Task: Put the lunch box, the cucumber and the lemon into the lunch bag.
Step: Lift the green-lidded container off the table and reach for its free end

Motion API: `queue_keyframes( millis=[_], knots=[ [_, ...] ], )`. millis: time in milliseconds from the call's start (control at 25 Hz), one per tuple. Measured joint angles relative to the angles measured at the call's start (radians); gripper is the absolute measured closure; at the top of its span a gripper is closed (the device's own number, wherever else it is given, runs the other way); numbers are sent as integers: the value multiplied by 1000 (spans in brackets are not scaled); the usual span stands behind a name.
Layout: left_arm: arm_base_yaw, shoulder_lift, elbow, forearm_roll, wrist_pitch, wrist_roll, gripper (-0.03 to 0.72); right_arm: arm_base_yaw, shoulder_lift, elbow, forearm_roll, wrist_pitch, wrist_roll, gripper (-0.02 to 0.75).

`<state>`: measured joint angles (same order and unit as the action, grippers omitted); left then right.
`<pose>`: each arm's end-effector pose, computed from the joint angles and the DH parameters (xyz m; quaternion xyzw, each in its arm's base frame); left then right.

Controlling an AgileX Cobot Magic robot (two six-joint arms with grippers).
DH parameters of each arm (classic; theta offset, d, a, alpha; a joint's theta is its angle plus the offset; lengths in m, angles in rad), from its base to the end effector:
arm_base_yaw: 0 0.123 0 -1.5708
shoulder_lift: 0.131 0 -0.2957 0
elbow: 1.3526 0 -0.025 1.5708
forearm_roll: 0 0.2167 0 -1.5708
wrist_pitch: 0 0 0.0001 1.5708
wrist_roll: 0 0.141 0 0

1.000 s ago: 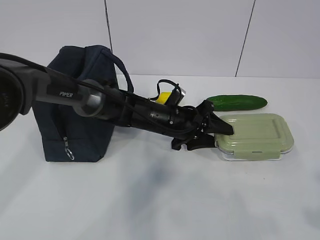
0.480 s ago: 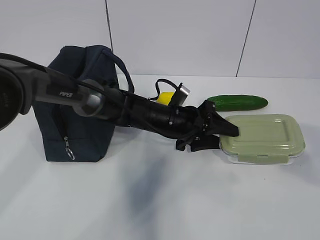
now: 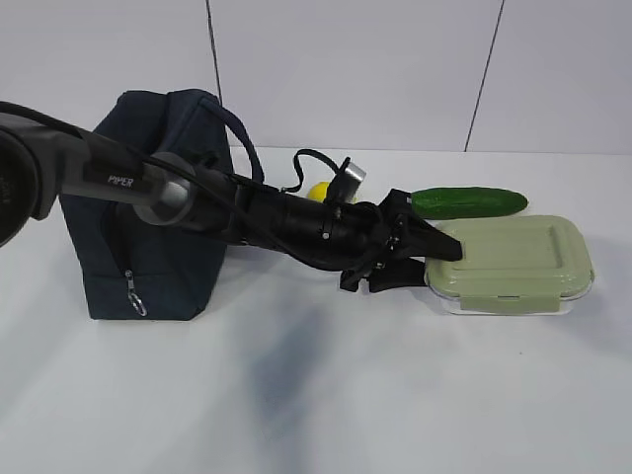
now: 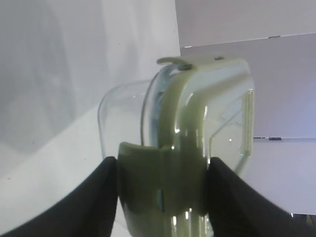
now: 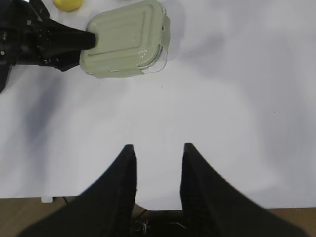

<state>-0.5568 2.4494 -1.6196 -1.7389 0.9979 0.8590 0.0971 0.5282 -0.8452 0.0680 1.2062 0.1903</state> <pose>0.3598 -0.3616 0.1152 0.0632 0.7921 -0.6059 0.0369 0.0524 0.0141 0.3112 0.0425 0.9255 0.0873 0.3661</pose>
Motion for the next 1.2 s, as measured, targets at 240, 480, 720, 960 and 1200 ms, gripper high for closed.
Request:
queue_keyframes(
  millis=[240, 480, 720, 960, 1200],
  knots=[
    [0, 0, 0, 0, 0, 1, 309, 0, 9, 0, -3, 50, 78, 498],
    [0, 0, 0, 0, 6, 2, 309, 0, 63, -6, 30, 51, 126, 498],
    [0, 0, 0, 0, 12, 4, 309, 0, 63, -40, -68, 53, 126, 488],
    [0, 0, 0, 0, 12, 4, 309, 0, 69, -78, -127, 56, 146, 405],
    [0, 0, 0, 0, 12, 4, 309, 0, 78, -122, -202, 56, 205, 392]
  ],
)
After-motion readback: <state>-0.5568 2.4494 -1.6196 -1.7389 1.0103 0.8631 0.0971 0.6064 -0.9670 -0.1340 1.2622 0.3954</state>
